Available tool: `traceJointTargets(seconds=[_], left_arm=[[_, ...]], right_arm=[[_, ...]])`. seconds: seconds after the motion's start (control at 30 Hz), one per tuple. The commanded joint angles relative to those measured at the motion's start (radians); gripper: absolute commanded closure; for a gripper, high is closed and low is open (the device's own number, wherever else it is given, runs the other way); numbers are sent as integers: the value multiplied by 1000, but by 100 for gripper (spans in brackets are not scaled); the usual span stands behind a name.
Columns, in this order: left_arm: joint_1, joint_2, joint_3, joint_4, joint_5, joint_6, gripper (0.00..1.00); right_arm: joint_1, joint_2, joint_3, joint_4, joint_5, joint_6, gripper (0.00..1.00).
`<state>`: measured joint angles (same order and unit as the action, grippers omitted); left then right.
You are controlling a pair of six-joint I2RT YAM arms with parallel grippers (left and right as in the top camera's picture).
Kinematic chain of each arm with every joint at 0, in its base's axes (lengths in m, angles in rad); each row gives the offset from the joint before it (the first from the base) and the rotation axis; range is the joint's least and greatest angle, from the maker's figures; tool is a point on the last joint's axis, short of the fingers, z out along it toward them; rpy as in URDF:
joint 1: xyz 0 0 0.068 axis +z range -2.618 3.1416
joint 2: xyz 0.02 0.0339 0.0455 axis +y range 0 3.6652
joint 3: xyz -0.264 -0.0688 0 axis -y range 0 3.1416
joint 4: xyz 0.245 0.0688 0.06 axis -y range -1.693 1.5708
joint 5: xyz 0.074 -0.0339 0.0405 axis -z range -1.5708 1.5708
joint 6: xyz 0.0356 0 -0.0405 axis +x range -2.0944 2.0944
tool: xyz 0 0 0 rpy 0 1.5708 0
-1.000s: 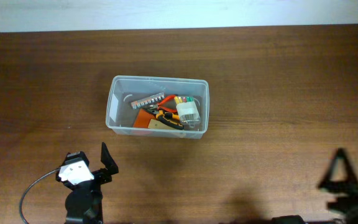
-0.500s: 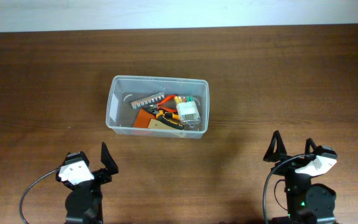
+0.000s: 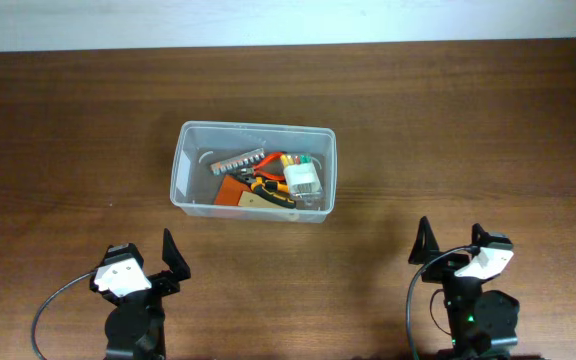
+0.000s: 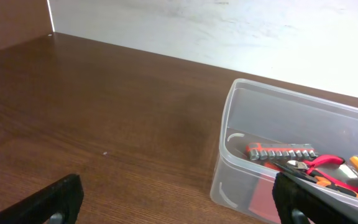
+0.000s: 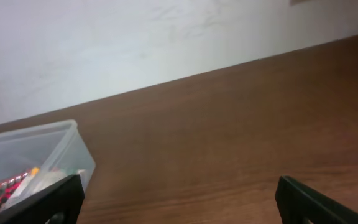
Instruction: Pack container
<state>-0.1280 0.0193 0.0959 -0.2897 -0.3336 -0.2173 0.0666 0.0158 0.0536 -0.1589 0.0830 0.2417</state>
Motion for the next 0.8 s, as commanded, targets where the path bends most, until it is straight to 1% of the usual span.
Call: traceJointTargets(seconds=[0.0,0.27,0.77], left_arm=[[-3,-7,-3,-2,-3,9,1],[-3,-7,-3,-2,-3,9,1],[-3,-7,-3,-2,-3,9,1]], right_arm=[[5,-12,-20,22,-79,-112,1],[5,-12,-21,22,-84,-291,1],[5,-12,-21,22,-83,-290,1]])
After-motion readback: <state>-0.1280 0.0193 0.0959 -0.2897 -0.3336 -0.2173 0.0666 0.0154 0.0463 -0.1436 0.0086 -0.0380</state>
